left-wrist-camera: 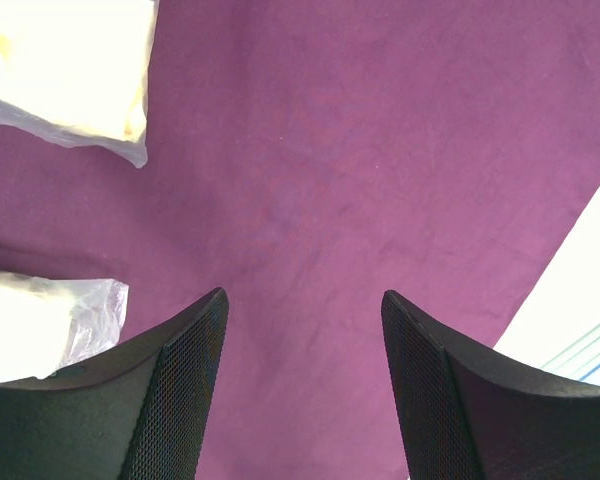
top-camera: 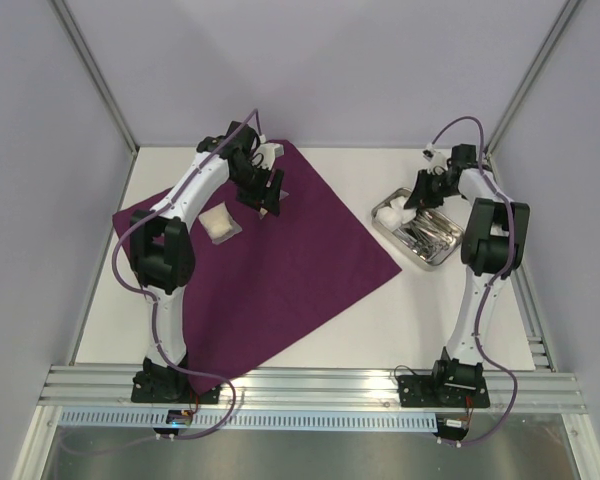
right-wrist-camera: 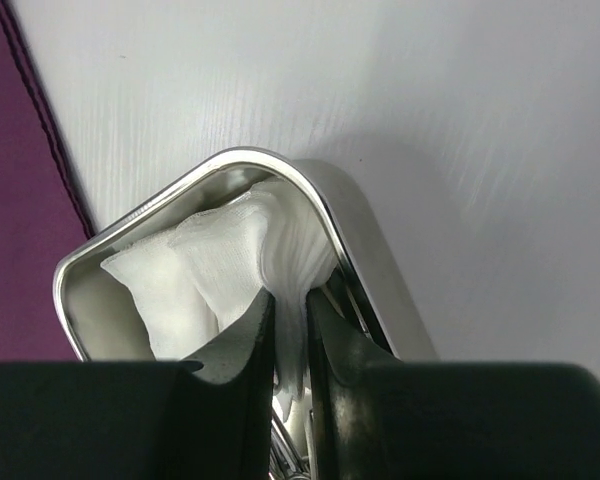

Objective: Prepare the surgical pack

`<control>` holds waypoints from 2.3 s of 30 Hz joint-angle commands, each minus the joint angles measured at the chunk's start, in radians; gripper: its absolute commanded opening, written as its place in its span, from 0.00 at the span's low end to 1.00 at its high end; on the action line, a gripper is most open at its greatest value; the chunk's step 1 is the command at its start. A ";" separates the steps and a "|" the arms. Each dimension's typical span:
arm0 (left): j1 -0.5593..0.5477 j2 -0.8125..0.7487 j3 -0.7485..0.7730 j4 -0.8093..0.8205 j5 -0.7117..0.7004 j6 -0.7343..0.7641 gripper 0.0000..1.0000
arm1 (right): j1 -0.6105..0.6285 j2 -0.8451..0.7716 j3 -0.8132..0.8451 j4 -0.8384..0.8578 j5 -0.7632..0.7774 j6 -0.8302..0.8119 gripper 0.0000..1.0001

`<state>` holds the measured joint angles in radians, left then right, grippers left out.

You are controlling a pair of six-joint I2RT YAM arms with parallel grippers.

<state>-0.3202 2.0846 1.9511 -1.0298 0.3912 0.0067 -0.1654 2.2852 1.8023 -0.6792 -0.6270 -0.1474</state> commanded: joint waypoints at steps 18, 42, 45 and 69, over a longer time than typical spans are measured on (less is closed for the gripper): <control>-0.005 -0.001 0.035 -0.030 0.028 0.013 0.72 | 0.046 -0.111 0.051 -0.066 0.277 -0.072 0.52; -0.003 -0.044 0.000 -0.010 -0.121 0.059 0.72 | 0.228 -0.437 -0.435 0.161 0.561 0.273 0.10; 0.038 -0.087 -0.069 0.059 -0.261 0.067 0.72 | 0.236 -0.498 -0.478 0.208 0.615 0.295 0.15; 0.245 0.155 -0.118 0.128 -0.347 0.110 0.44 | 0.274 -0.684 -0.551 0.158 0.668 0.285 0.25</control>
<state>-0.0822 2.2246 1.8072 -0.9176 0.0326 0.1001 0.0898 1.6684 1.2488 -0.5129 0.0181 0.1322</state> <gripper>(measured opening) 0.518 0.258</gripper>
